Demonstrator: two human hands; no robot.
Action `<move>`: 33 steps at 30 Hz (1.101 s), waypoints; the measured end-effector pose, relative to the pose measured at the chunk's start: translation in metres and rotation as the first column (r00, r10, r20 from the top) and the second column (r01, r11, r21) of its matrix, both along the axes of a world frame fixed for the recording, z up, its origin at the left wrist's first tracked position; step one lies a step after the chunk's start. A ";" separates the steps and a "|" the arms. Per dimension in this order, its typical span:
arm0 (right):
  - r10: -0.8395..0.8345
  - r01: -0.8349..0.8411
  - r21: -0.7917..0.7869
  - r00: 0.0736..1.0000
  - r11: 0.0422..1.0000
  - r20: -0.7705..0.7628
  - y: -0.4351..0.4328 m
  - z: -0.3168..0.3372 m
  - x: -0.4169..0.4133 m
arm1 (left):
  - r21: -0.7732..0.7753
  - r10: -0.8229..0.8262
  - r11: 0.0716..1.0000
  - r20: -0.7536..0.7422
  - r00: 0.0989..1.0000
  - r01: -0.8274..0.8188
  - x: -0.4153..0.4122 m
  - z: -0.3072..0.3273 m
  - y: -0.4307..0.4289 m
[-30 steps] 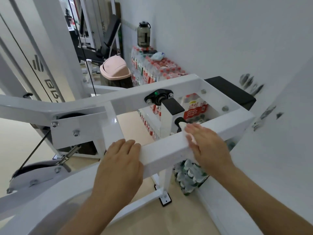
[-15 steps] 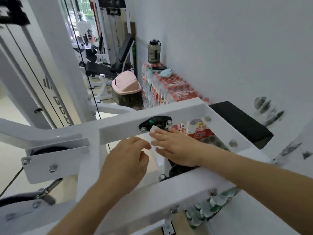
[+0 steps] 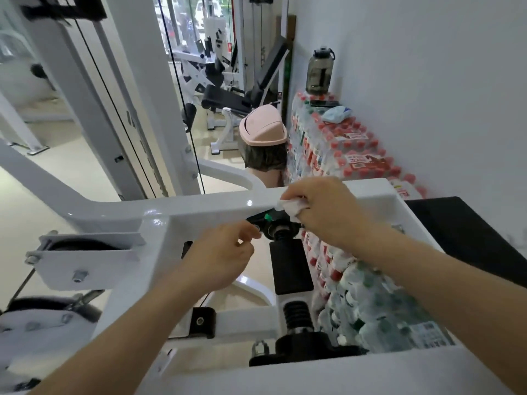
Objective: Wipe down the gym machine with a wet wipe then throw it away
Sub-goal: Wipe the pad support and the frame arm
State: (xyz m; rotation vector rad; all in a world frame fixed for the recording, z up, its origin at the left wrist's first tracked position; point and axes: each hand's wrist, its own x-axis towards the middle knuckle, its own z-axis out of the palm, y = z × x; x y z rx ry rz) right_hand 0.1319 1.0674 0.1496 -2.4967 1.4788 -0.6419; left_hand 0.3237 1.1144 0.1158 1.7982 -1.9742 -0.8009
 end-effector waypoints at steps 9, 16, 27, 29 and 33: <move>0.087 -0.064 0.089 0.953 0.994 -0.291 -0.021 -0.012 0.002 | -0.116 0.132 0.982 -0.168 0.977 -0.152 -0.016 -0.006 -0.041; 0.202 -0.166 0.297 0.974 0.940 -0.097 -0.022 -0.013 0.033 | -0.072 0.132 0.987 -0.120 0.984 -0.141 0.004 -0.002 -0.049; -0.319 0.367 0.025 0.838 0.930 -0.443 -0.003 -0.040 -0.019 | -0.247 -0.146 0.950 0.180 0.973 0.189 0.000 -0.004 -0.042; -0.355 0.417 0.075 0.843 0.906 -0.404 -0.002 -0.043 -0.016 | -0.229 -0.144 0.959 0.124 0.982 0.170 0.001 -0.007 -0.042; -0.417 0.427 0.056 0.899 0.903 -0.132 -0.005 -0.027 0.004 | -0.199 -0.114 0.973 0.034 0.993 0.118 0.008 -0.010 -0.046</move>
